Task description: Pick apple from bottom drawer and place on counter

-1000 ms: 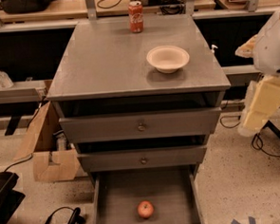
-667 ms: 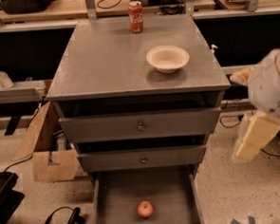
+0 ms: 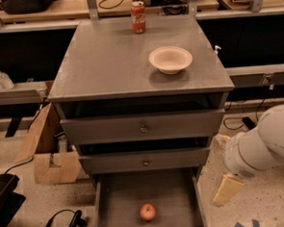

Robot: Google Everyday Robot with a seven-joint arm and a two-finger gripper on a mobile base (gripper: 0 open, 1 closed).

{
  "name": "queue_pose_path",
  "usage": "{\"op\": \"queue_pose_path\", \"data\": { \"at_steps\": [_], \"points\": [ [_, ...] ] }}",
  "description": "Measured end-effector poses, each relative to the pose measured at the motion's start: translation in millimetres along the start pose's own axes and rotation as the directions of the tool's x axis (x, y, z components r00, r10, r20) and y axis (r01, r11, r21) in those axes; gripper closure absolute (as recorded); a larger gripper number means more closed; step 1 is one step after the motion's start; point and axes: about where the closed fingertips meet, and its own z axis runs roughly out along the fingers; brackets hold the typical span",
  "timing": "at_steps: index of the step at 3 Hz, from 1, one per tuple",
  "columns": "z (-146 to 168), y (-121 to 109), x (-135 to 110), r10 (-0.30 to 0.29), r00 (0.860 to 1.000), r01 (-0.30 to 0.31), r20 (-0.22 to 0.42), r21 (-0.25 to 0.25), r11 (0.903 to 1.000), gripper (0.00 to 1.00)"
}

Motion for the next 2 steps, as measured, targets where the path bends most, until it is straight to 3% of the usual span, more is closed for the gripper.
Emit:
{"op": "queue_pose_path", "data": {
  "at_steps": [1, 2],
  "points": [
    [67.0, -47.9, -9.9, 0.019, 0.996, -0.024, 0.092, 0.052, 0.9983, 0.00],
    [65.0, -41.3, -6.9, 0.021, 0.996, -0.025, 0.084, 0.043, 0.9987, 0.00]
  ]
}}
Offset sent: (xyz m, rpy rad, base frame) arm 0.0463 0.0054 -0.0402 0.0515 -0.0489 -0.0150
